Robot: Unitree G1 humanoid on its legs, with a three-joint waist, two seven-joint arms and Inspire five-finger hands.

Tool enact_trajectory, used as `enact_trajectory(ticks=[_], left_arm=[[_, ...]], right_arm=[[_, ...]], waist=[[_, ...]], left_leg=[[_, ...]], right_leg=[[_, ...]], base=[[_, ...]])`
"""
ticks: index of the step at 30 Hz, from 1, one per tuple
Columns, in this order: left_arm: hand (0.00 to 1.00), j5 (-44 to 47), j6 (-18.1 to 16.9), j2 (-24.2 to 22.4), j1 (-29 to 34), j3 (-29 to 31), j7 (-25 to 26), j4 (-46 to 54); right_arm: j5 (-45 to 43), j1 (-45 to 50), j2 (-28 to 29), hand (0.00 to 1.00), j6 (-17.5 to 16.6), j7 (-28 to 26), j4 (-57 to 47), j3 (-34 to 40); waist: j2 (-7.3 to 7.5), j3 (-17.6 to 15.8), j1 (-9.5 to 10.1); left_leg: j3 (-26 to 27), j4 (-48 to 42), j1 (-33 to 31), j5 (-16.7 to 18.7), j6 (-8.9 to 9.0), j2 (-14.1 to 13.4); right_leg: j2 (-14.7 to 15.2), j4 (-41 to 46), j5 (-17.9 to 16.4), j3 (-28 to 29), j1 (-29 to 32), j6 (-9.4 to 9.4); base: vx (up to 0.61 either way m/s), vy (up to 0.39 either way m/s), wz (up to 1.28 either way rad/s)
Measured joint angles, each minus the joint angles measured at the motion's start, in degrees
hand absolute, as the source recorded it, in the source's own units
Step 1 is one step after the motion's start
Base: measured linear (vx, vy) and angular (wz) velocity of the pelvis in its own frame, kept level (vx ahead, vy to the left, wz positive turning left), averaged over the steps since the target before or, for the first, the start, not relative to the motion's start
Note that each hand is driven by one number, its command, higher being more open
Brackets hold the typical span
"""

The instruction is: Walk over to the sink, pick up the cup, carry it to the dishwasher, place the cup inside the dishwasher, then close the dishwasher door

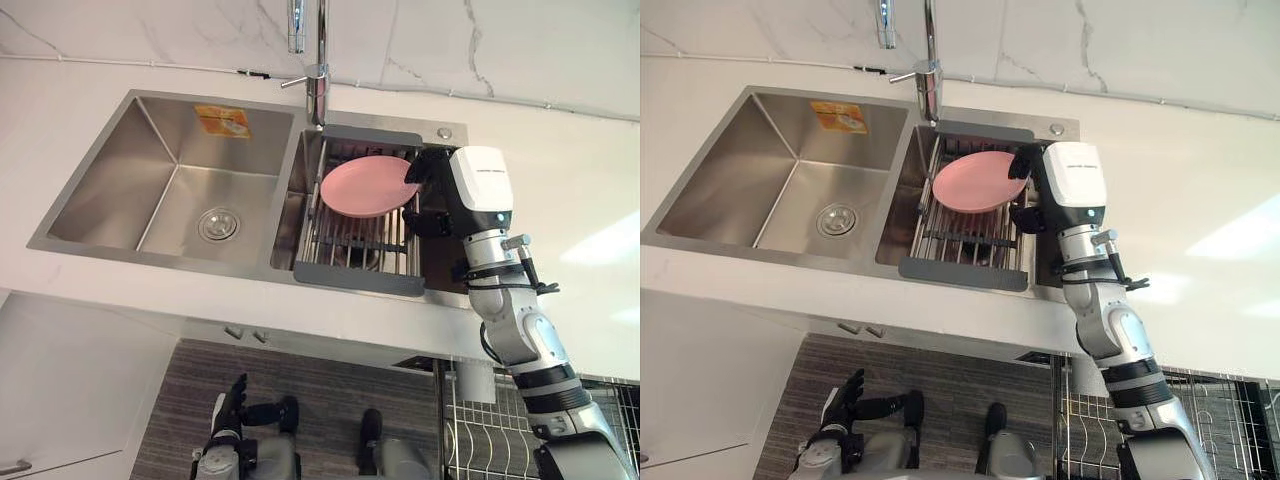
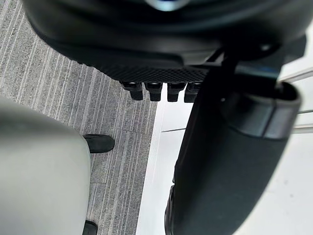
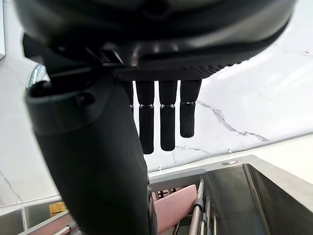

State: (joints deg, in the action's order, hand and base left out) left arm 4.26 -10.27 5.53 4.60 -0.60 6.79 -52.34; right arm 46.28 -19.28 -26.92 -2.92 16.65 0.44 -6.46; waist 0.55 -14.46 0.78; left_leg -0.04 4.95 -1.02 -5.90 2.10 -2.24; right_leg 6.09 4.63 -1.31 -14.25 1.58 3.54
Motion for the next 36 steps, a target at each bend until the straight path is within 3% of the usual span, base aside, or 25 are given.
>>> enact_trajectory(ticks=[26, 36], left_arm=[[1.00, -1.5, 0.1, 0.0, 0.1, 0.0, 0.0, -1.7], [1.00, -2.1, 0.1, 0.0, 0.1, 0.0, 0.0, -2.4]], right_arm=[[-1.8, 10.8, 2.3, 1.00, -2.7, -1.3, -8.2, 0.0], [-1.8, 11.0, 2.3, 1.00, -3.1, -1.7, -8.3, -0.1]], waist=[[0.17, 2.0, -0.83], [-0.07, 2.8, -1.08]], left_leg=[[0.9, 0.0, 1.1, 0.1, 0.06, -0.2], [1.4, 0.0, 1.1, 0.1, 0.10, -0.5]], right_leg=[[-0.4, -2.0, 1.2, 0.7, -1.5, 0.05], [-0.8, -3.0, 1.7, 1.3, -1.7, -0.14]], base=[[0.00, 0.000, -0.01], [-0.01, -0.001, -0.03]])
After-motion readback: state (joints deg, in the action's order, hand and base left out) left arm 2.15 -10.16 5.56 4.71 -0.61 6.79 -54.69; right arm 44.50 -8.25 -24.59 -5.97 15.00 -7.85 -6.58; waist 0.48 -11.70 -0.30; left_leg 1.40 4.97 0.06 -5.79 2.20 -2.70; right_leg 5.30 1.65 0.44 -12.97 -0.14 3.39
